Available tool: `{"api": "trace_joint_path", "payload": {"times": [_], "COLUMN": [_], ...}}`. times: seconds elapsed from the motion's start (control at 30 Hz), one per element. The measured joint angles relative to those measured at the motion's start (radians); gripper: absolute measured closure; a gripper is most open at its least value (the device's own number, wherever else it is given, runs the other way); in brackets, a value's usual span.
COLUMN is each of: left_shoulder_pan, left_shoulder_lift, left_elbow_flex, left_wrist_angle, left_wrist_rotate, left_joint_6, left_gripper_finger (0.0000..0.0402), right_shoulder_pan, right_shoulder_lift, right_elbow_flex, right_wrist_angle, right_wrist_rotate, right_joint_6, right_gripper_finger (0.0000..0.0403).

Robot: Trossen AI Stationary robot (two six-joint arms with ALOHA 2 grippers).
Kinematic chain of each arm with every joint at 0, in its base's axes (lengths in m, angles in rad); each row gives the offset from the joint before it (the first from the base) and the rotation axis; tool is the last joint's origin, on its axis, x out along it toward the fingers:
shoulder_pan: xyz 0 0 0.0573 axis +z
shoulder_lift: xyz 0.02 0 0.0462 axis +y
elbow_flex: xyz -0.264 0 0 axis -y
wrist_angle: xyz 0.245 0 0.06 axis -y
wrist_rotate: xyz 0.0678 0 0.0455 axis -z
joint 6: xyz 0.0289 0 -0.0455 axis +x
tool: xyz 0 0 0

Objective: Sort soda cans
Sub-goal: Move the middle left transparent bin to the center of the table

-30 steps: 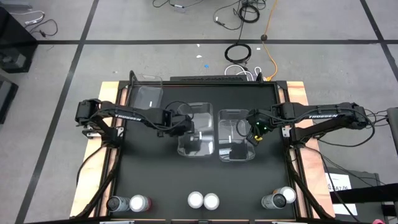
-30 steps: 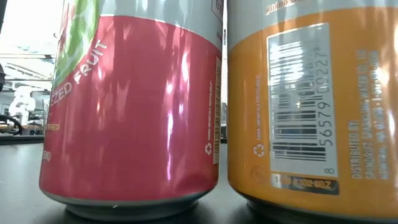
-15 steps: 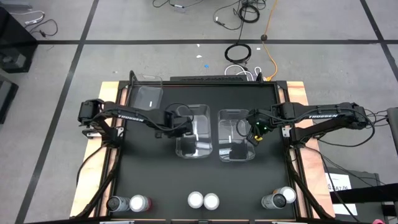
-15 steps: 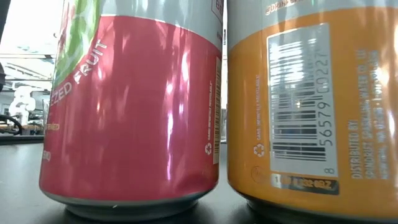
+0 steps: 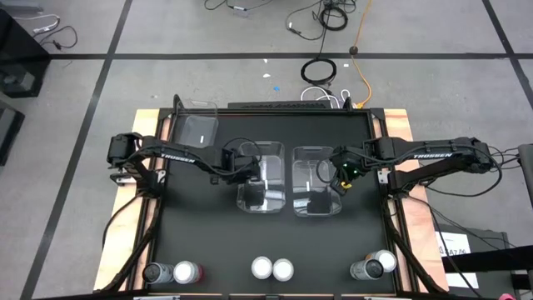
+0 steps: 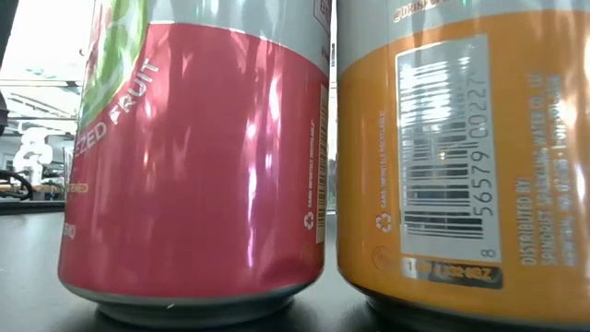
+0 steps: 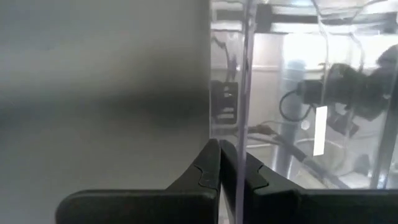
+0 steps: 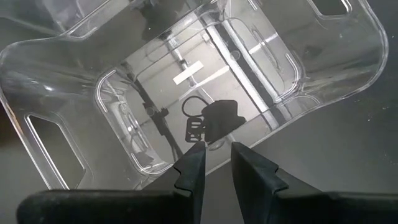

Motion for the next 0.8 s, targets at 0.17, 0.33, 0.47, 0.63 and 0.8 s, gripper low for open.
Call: {"api": "trace_joint_path", "payload": {"times": [0.17, 0.33, 0.47, 0.63, 0.8], "left_shoulder_pan": [-0.022, -0.016, 0.003, 0.003, 0.002], "left_shoulder_lift": [0.002, 0.003, 0.013, 0.045, 0.063], "left_elbow_flex": [0.000, 0.000, 0.001, 0.000, 0.002], "left_wrist_angle": [0.037, 0.016, 0.027, 0.040, 0.074], "left_wrist_rotate": [0.000, -0.015, -0.030, 0.003, 0.010], "left_joint_6": [-0.022, -0.024, -0.026, -0.018, 0.007], "left_gripper_finger": [0.0389, 0.0389, 0.0389, 0.0389, 0.0388], "right_shoulder_pan": [0.000, 0.000, 0.000, 0.000, 0.000], "right_shoulder_lift": [0.000, 0.000, 0.000, 0.000, 0.000], "right_elbow_flex": [0.000, 0.000, 0.000, 0.000, 0.000], "right_wrist_angle": [0.000, 0.000, 0.000, 0.000, 0.000], "right_wrist_rotate": [0.000, 0.000, 0.000, 0.000, 0.000], "right_joint_6": [0.014, 0.014, 0.017, 0.017, 0.016], "right_gripper_finger": [0.0332, 0.0332, 0.0332, 0.0332, 0.0332]}}
